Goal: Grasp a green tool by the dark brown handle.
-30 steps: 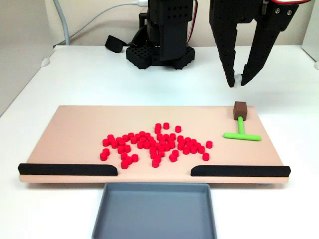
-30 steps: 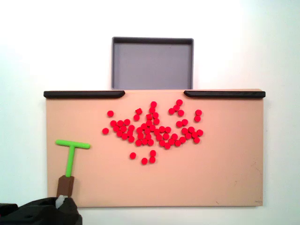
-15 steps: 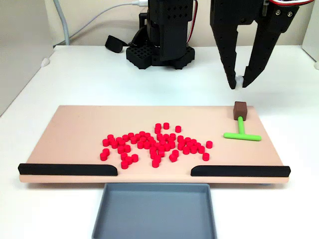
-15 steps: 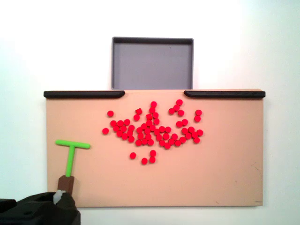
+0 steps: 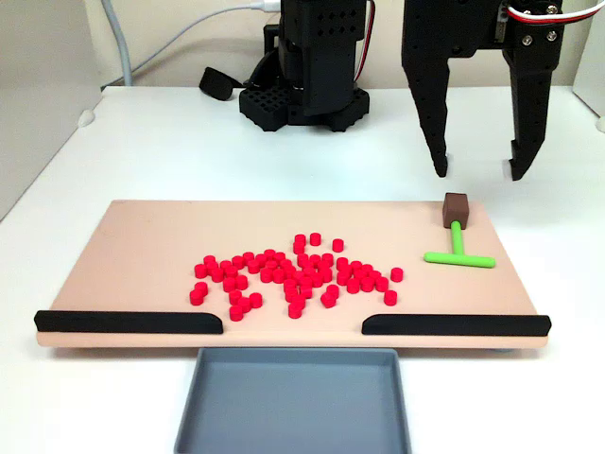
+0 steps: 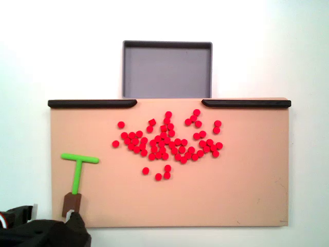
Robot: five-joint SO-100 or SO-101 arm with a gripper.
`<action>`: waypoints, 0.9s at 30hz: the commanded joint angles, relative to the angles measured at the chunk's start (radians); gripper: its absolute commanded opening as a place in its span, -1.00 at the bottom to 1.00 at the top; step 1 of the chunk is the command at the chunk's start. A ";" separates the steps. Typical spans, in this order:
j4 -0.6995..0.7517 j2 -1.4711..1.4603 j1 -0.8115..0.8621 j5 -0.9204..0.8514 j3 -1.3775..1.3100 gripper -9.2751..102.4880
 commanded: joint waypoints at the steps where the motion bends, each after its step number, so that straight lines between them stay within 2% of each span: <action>1: 0.000 0.006 -0.003 0.008 0.017 -0.49; 27: -0.025 -0.031 0.046 -0.091 0.026 -0.49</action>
